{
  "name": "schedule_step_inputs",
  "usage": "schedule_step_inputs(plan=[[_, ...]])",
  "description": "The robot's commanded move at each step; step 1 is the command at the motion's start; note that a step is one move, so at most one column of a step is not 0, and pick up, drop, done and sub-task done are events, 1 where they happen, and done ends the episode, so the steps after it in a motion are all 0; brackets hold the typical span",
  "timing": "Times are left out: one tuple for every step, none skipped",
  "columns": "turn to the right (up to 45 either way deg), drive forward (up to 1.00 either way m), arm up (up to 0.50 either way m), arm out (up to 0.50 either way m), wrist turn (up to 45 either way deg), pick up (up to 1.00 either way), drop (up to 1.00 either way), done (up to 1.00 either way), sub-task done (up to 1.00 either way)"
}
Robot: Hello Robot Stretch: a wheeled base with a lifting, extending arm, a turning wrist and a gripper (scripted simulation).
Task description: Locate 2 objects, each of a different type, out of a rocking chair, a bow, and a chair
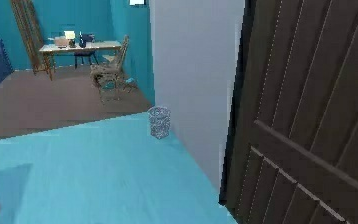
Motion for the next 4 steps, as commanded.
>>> schedule_step_inputs(plan=[[-27.0,0.00,0.00,0.00,0.0,0.00,0.00,0.00,0.00],[0.0,0.25,0.00,0.00,0.0,0.00,0.00,0.00,0.00],[-45.0,0.00,0.00,0.00,0.0,0.00,0.00,0.00,0.00],[0.0,0.00,0.00,0.00,0.0,0.00,0.00,0.00,1.00]])
